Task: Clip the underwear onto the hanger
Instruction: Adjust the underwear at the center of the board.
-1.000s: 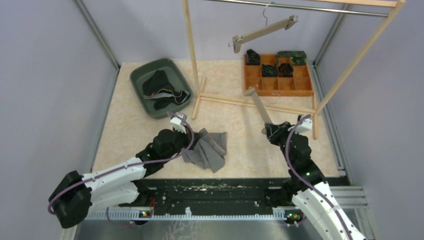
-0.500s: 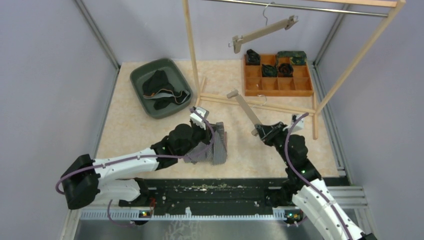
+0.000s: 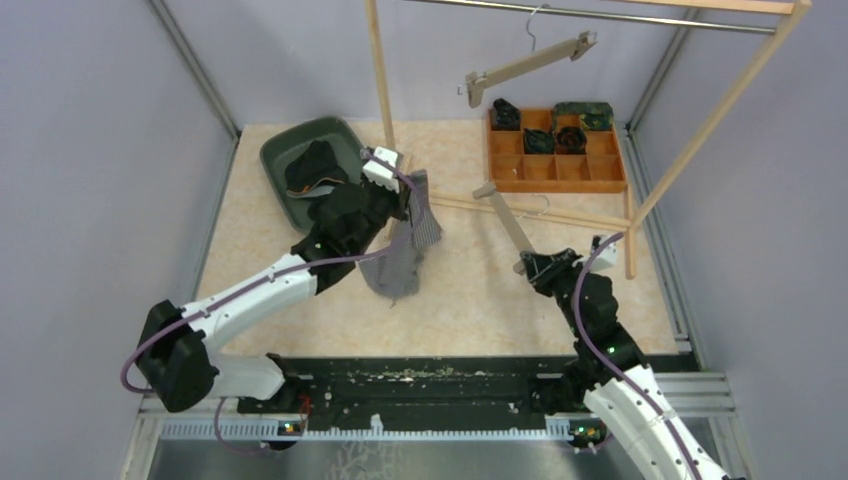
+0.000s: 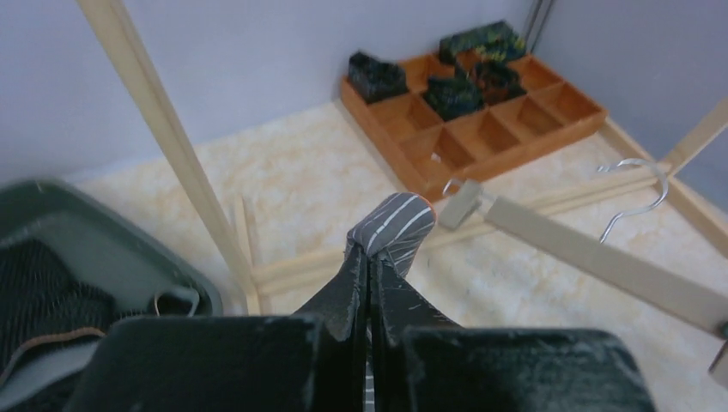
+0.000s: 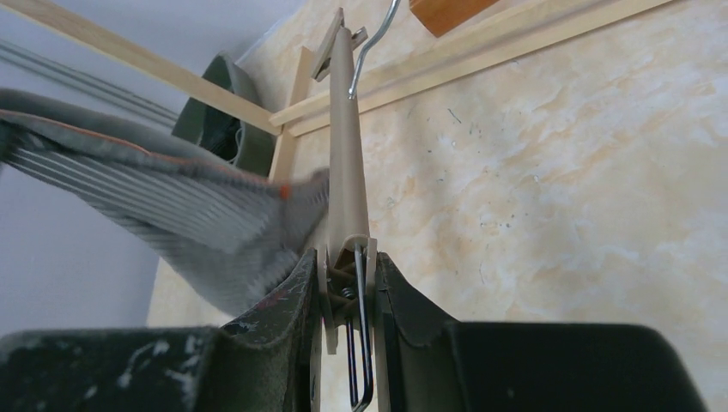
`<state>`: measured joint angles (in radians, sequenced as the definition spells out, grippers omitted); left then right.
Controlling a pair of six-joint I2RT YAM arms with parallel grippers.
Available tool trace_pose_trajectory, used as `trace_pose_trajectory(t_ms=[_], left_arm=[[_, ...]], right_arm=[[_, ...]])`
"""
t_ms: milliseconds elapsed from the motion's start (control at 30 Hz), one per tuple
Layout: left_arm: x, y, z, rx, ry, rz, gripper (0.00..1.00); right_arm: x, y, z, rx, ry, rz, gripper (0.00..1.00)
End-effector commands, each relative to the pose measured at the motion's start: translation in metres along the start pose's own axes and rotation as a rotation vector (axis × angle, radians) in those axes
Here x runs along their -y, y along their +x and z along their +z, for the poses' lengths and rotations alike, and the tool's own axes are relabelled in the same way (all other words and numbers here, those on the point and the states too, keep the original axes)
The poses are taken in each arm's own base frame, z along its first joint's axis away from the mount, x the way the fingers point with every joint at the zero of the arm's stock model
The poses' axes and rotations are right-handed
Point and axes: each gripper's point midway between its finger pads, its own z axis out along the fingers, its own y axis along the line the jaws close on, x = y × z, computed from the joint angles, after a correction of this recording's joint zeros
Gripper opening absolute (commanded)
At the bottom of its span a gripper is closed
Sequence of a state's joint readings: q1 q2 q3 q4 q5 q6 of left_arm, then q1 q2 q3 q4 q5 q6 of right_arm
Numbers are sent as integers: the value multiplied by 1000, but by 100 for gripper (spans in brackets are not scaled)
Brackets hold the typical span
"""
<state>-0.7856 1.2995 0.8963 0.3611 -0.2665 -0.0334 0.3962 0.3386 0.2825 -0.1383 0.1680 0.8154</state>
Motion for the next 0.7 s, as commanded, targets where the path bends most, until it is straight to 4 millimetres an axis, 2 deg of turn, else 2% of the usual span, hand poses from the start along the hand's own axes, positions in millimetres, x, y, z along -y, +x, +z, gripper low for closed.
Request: trace_pose_trajectory(t_ms=[0,33,100,200,300,433,533,667], left_arm=[[14,-64,4,100,75,87,0],[23,-63,1,97,125,81,0],[42,-41,-5,48,201,62,0],[66,22,-18,-40,231,46,0],[88,85,-41,-108,277,-5,0],[107,152,-67,-215,309,-60,0],[110,181,-79,-272,305,-76,0],[116,185,-92,-257,318,-115,0]], right_arm=[[-19,-31,-2,94,-35,1,0],[-18,-31,-1,94,-29,-1,0],[-17,-31,0,94,-22,-7,0],[-15,-32,0,97,-12,-15,0],[-12,-30,0,96,-3,-20,0],[-11,-32,-1,100,4,-27,0],[-11,-33,-1,102,6,-29,0],[-11,-28,1,90,-2,-23,0]])
